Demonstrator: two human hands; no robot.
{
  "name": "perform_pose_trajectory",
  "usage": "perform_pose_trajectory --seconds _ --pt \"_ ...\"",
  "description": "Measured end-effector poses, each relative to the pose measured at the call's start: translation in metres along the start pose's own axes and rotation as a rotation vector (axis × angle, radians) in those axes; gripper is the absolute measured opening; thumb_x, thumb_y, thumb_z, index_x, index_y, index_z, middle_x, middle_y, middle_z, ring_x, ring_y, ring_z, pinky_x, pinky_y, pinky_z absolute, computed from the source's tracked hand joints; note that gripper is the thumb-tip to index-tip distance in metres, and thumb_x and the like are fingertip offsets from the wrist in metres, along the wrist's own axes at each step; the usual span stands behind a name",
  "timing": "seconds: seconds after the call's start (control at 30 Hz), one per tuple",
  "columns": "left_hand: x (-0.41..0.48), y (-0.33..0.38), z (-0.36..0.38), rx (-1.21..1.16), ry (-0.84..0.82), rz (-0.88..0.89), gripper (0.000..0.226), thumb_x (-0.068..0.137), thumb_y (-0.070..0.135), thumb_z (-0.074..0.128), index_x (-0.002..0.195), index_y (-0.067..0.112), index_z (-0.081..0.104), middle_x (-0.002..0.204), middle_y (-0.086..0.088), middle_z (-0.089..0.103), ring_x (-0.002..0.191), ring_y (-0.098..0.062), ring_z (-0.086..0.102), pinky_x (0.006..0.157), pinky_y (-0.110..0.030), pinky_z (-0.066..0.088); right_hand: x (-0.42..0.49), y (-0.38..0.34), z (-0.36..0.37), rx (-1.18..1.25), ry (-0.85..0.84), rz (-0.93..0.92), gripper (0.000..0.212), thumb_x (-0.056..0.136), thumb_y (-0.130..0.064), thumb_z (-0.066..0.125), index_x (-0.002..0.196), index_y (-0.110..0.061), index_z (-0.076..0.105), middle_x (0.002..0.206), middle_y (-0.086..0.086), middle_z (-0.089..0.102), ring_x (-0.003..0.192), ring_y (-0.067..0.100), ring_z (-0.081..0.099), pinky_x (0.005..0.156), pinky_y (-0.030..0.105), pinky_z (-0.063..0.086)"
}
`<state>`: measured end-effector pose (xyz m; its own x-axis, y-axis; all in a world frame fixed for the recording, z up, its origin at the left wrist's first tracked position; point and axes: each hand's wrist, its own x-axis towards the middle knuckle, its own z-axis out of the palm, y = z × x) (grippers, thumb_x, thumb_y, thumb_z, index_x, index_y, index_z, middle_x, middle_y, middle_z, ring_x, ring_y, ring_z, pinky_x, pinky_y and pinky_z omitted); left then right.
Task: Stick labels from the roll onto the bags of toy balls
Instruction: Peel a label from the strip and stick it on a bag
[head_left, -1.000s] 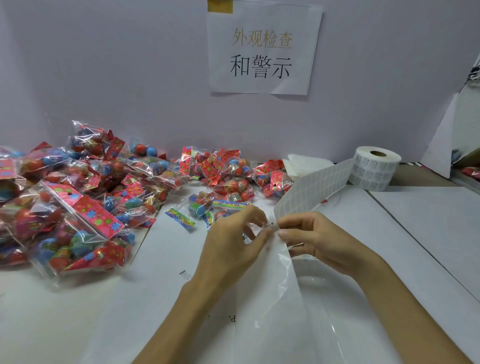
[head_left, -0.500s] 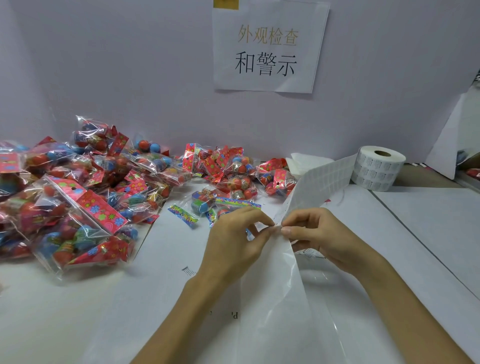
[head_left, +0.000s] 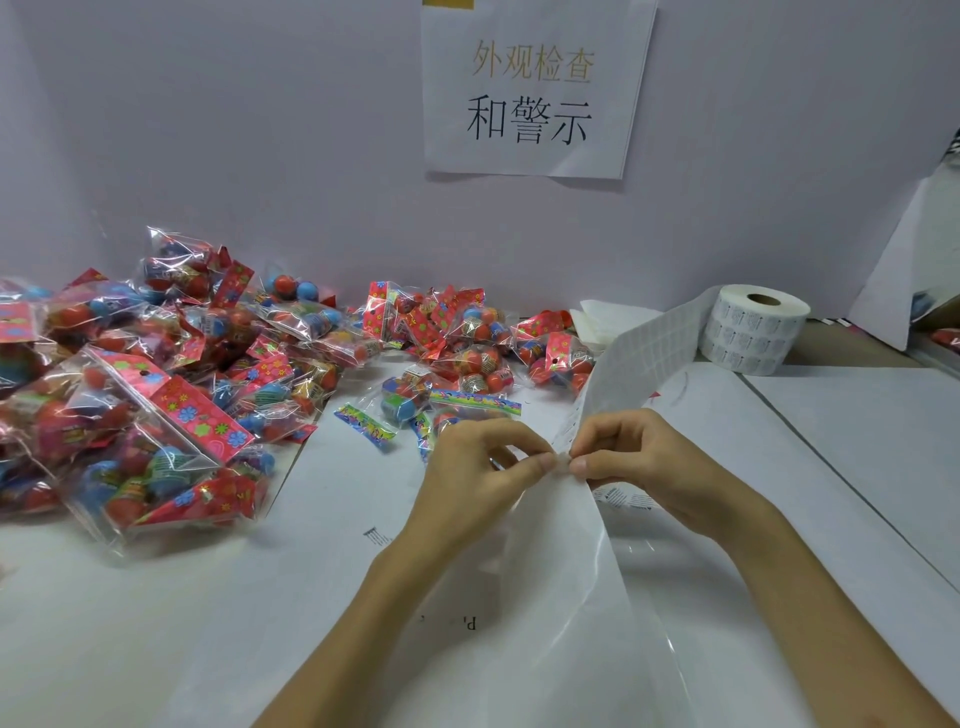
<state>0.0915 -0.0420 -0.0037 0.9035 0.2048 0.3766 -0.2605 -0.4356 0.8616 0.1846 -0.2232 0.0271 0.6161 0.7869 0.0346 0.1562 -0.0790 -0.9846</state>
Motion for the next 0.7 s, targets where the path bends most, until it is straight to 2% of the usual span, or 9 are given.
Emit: perform_pose_trajectory --seconds 0.17,0.27,0.4,0.5,0.57,0.63,0.7 --pt "0.001 0.003 -0.003 -0.089 -0.046 -0.077 0.01 0.088 0.006 0.076 0.081 0.012 0.081 0.074 0.006 0.07 0.062 -0.007 0.066 0.054 -0.009 0.042 -0.001 0.0 0.0 -0.007 0.007 -0.001 0.004 0.074 -0.007 0.073 0.073 -0.012 0.073 0.076 0.008 0.071 0.074 0.017 0.069 0.071 0.022 0.054" --pt "0.001 0.005 -0.003 -0.123 -0.047 -0.111 0.011 0.088 0.005 0.075 0.081 0.012 0.08 0.07 0.01 0.069 0.06 -0.007 0.065 0.052 -0.009 0.041 -0.001 0.0 0.0 -0.02 0.008 0.002 0.004 0.073 -0.009 0.074 0.073 -0.013 0.073 0.076 0.008 0.07 0.074 0.016 0.068 0.072 0.023 0.054" --pt "0.001 0.006 -0.002 -0.113 -0.029 -0.126 0.011 0.089 0.002 0.072 0.082 0.008 0.078 0.076 0.006 0.072 0.062 -0.01 0.064 0.052 -0.011 0.042 -0.001 0.0 -0.002 -0.059 -0.018 0.0 0.004 0.075 -0.01 0.074 0.075 -0.013 0.074 0.078 0.005 0.072 0.076 0.014 0.068 0.073 0.021 0.054" --pt "0.0 0.006 0.001 -0.057 0.05 -0.106 0.012 0.091 0.004 0.07 0.083 0.01 0.076 0.078 0.004 0.072 0.063 -0.011 0.064 0.053 -0.014 0.044 -0.001 0.001 -0.002 -0.069 -0.053 -0.009 0.011 0.076 -0.009 0.074 0.072 -0.019 0.074 0.078 0.003 0.071 0.076 0.012 0.067 0.073 0.02 0.053" --pt "0.0 0.004 0.001 -0.062 0.161 -0.117 0.012 0.094 0.006 0.068 0.085 0.012 0.074 0.072 -0.001 0.069 0.06 -0.015 0.062 0.05 -0.023 0.048 -0.001 0.002 -0.004 -0.079 -0.079 -0.007 0.013 0.076 -0.008 0.074 0.071 -0.02 0.073 0.076 0.001 0.07 0.076 0.011 0.065 0.072 0.019 0.051" --pt "0.001 0.002 -0.003 -0.148 0.276 -0.163 0.013 0.097 0.009 0.067 0.086 0.014 0.071 0.062 -0.002 0.064 0.053 -0.016 0.06 0.048 -0.03 0.05 -0.002 0.002 -0.006 -0.097 -0.112 -0.001 0.012 0.077 -0.01 0.075 0.072 -0.02 0.072 0.076 -0.001 0.069 0.076 0.01 0.065 0.072 0.018 0.051" --pt "0.002 0.002 -0.009 -0.284 0.324 -0.22 0.012 0.098 0.01 0.066 0.088 0.014 0.07 0.06 -0.001 0.068 0.052 -0.017 0.065 0.05 -0.027 0.052 -0.004 0.0 -0.01 -0.114 -0.13 -0.011 0.01 0.078 -0.015 0.078 0.072 -0.02 0.071 0.075 -0.001 0.068 0.075 0.01 0.065 0.072 0.018 0.051"
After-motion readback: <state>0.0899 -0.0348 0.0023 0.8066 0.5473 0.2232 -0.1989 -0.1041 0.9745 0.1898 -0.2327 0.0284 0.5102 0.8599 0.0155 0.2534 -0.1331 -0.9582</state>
